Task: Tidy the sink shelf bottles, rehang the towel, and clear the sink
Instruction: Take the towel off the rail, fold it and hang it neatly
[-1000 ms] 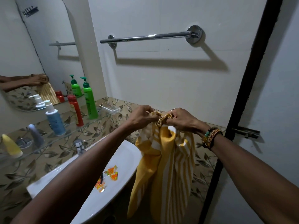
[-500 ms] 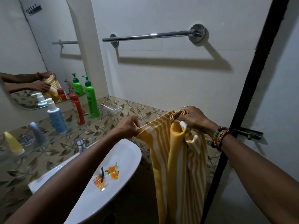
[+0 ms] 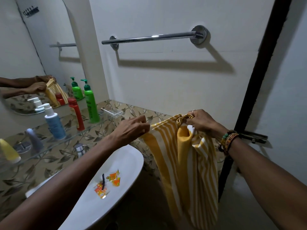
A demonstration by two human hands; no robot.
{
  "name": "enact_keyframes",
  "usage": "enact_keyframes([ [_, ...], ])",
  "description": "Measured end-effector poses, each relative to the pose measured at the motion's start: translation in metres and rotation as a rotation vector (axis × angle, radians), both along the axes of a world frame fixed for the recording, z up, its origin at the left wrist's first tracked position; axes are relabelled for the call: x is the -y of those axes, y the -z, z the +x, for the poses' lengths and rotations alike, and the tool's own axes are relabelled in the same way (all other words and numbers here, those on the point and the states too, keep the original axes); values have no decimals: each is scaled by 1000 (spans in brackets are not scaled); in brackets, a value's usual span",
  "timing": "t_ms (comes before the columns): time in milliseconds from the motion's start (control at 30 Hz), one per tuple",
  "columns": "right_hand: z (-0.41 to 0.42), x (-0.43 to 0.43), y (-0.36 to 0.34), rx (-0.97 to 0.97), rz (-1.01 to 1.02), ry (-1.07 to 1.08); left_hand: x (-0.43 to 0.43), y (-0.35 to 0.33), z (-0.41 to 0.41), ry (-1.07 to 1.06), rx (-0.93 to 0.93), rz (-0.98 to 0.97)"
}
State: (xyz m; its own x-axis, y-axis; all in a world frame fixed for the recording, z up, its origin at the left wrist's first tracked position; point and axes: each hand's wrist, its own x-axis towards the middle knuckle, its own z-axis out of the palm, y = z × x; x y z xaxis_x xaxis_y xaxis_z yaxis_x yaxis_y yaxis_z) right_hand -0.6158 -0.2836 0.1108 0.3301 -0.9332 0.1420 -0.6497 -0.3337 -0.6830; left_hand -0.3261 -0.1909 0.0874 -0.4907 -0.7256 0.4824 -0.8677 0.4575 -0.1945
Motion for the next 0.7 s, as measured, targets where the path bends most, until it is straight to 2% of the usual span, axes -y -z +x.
enact_keyframes([
  [133, -4, 4, 2, 61, 46, 24, 5, 9, 2, -51, 49, 176],
  [233, -10, 7, 2, 153, 103, 52, 1, 12, 1, -91, -138, 357],
  [300, -12, 9, 3, 158, 130, 48, 1, 11, 1, -70, -283, 378],
  [367, -11, 11, 6, 168, 154, 47, 4, 10, 0, -69, -439, 336],
  [500, -9, 13, 9, 244, 244, 15, 11, -1, -7, -66, -806, 105],
  [600, -8, 15, 9, 249, 226, 13, 13, -12, -9, -28, -1088, 136],
  [633, -8, 15, 8, 273, 246, 3, 15, -15, -10, -23, -1120, 127],
  [700, -11, 13, 8, 313, 324, -58, 19, -20, -11, -101, -1052, 53],
])
